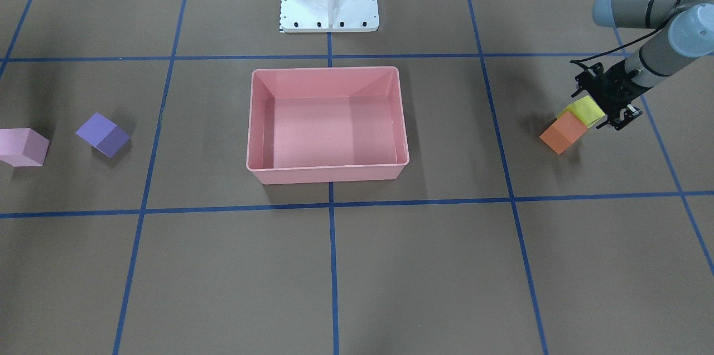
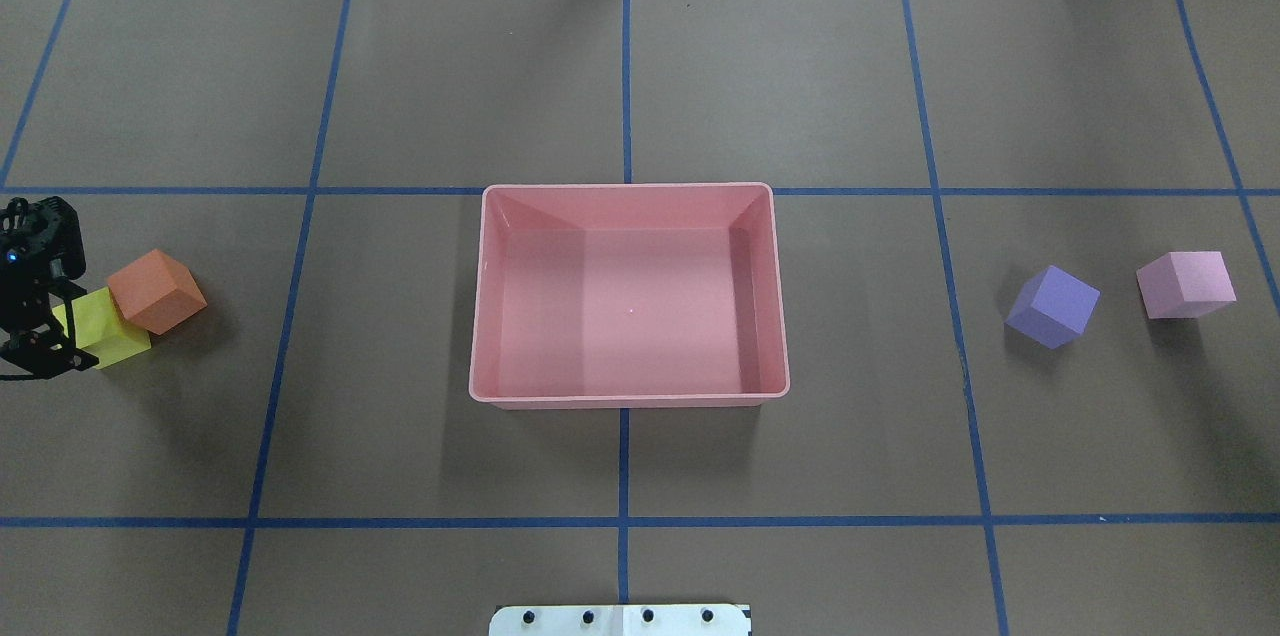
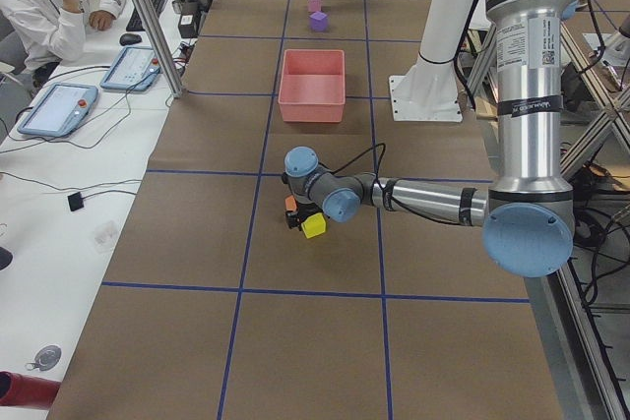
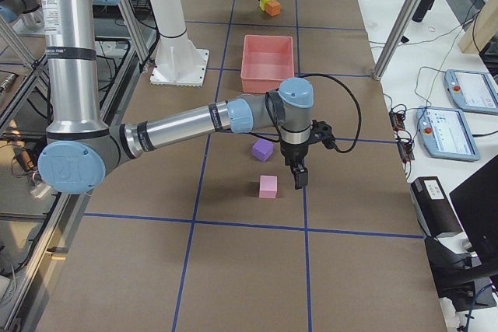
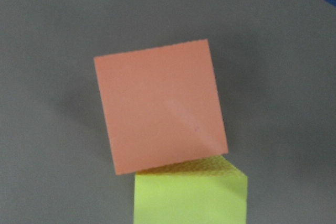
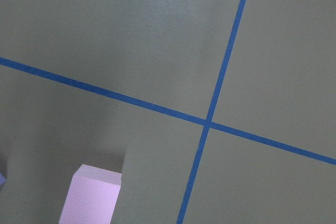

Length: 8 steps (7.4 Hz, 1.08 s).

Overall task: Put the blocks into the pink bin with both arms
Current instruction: 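Lower the left gripper onto the yellow cube and close it, then lift the yellow cube with the left gripper and carry it into the pink bin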

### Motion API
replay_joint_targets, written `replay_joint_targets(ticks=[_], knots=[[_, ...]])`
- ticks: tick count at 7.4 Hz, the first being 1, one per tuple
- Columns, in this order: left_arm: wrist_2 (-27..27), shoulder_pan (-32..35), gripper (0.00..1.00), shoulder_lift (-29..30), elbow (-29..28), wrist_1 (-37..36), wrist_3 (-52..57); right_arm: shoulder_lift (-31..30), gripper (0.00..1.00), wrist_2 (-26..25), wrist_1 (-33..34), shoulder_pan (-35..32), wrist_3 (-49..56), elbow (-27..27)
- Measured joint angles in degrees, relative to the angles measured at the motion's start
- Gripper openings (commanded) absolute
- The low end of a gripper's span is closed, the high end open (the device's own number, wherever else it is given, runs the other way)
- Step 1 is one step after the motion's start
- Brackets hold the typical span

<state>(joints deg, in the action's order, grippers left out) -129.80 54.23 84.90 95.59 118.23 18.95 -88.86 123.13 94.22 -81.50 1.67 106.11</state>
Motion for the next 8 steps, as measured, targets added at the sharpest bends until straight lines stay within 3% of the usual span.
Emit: replay_joint_targets(ticks=[1, 2, 4, 7, 8], knots=[[-0.01, -0.40, 0.27, 0.55, -1.05, 0.04, -0.03, 0.00, 1.00, -0.01, 0.00, 0.00, 0.00, 0.00], [-0.03, -0.55, 0.01, 0.98, -1.71, 0.06, -0.07, 0.00, 1.00, -0.03, 0.00, 0.02, 0.00, 0.00], [-0.72, -0.48, 0.00, 1.23, -1.53, -0.08, 0.08, 0.00, 1.00, -0.01, 0.00, 0.02, 0.00, 0.01], [-6.48, 4.50, 0.00, 0.70, 0.33, -0.71, 0.47, 0.00, 1.00, 0.00, 0.00, -0.05, 0.00, 0.05], [-7.97, 6.34, 0.07, 0.78, 1.26, -2.18, 0.22, 0.00, 1.00, 0.00, -0.02, -0.04, 0.00, 0.04]])
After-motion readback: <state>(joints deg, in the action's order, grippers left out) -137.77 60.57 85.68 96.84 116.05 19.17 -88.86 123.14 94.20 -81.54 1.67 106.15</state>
